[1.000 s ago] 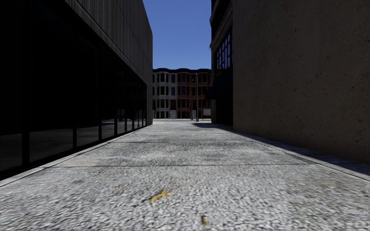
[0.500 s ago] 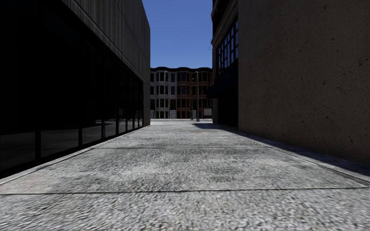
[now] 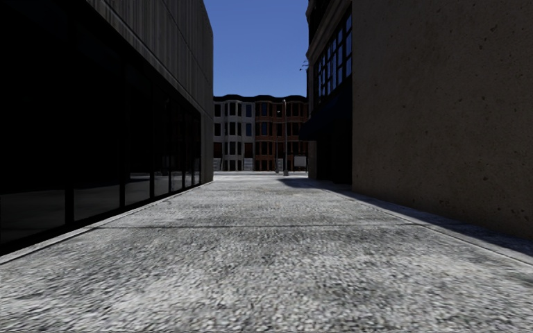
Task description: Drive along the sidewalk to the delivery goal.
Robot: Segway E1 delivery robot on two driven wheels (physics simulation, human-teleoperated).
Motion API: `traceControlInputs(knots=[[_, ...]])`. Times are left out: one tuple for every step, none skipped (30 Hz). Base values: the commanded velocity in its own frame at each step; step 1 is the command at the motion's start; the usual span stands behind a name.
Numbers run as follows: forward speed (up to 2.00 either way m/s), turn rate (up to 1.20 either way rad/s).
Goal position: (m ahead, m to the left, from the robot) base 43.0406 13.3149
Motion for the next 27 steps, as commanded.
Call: traceControlInputs(knots=[[2.0,0.0],[2.0,0.0],[2.0,0.0],[2.0,0.0],[2.0,0.0],[2.0,0.0],[2.0,0.0],[2.0,0.0],[2.0,0.0],[2.0,0.0],[2.0,0.0],[2.0,0.0],[2.0,0.0],[2.0,0.0],[2.0,0.0],[2.0,0.0],[2.0,0.0],[2.0,0.0],[2.0,0.0],[2.0,0.0],[2.0,0.0],[2.0,0.0],[2.0,0.0],[2.0,0.0],[2.0,0.0],[2.0,0.0],[2.0,0.0]])
